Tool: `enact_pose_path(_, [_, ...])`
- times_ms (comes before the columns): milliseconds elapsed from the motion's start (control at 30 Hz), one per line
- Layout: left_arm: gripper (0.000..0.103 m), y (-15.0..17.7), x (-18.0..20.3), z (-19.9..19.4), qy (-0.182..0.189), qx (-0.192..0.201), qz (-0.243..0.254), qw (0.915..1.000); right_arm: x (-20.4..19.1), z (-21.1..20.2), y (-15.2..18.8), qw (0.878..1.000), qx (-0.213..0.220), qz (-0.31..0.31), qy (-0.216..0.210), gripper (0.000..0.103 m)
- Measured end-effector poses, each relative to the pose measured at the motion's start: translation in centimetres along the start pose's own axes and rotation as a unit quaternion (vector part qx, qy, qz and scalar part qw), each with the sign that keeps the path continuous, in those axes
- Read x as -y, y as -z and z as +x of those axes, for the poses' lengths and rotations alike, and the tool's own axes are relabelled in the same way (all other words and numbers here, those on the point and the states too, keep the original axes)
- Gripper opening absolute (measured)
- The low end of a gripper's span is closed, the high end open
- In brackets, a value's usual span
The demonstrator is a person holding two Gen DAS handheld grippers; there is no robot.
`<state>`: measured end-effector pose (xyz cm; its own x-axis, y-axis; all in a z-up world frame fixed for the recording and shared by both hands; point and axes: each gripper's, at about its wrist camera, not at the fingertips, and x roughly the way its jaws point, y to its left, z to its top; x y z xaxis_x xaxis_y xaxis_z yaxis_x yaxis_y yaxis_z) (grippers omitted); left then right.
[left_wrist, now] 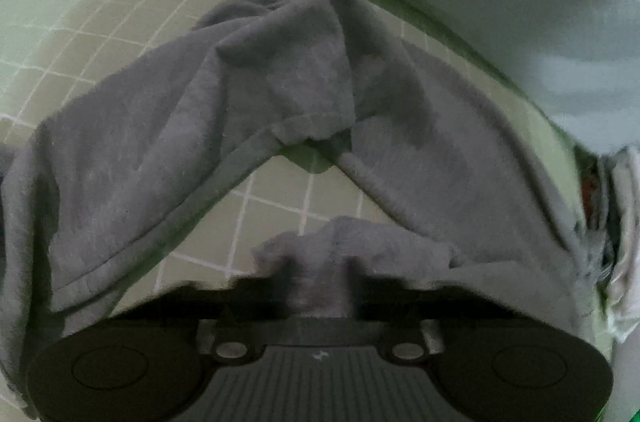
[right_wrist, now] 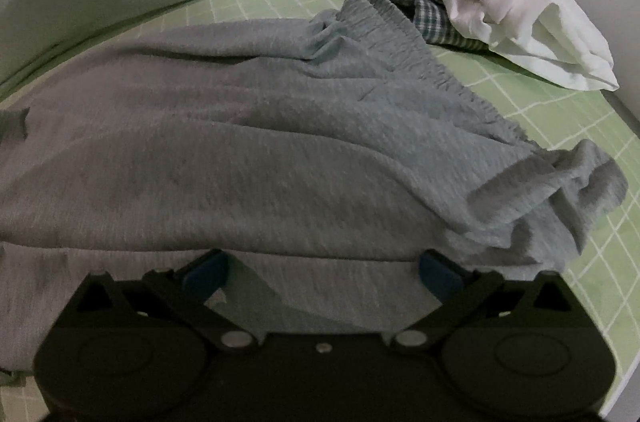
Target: Fold clothes
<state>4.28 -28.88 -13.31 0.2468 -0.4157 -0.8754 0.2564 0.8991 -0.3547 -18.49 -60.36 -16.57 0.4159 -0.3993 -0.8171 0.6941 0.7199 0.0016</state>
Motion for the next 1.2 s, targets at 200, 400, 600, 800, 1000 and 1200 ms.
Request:
enact_pose_path(200, [0.003, 2.7, -3.3, -6.1, -0.054, 0.069, -0.008, 0.9961, -0.1, -0.2, 0.6, 1.0, 0.015, 0.005, 0.005, 0.103])
enact_pose_path(400, [0.003, 6.2, -7.5, -12.6, -0.12, 0.134, -0.035, 0.9831, -0.5, -0.4, 0.8, 0.999, 0.011, 0.025, 0.023, 0.103])
enact_pose_path(600, [0.003, 10.7, -13.9, -17.2, -0.188, 0.158, -0.107, 0.9636, -1.5, -1.4, 2.2, 0.999, 0.0, 0.032, 0.034, 0.103])
enact_pose_path(800, [0.003, 13.3, -19.9, -19.8, -0.227, 0.17, -0.165, 0.9447, -4.0, -3.2, 4.6, 0.999, -0.018, 0.012, 0.027, 0.103])
enact_pose_path(1000, [0.003, 14.3, -25.4, -21.1, -0.244, 0.17, -0.202, 0.9333, -7.9, -5.3, 7.1, 0.999, -0.031, -0.019, 0.023, 0.103])
enact_pose_path(1200, [0.003, 14.6, -29.8, -22.4, -0.24, 0.165, -0.206, 0.934, -11.6, -7.2, 9.5, 0.998, -0.04, -0.05, 0.001, 0.103])
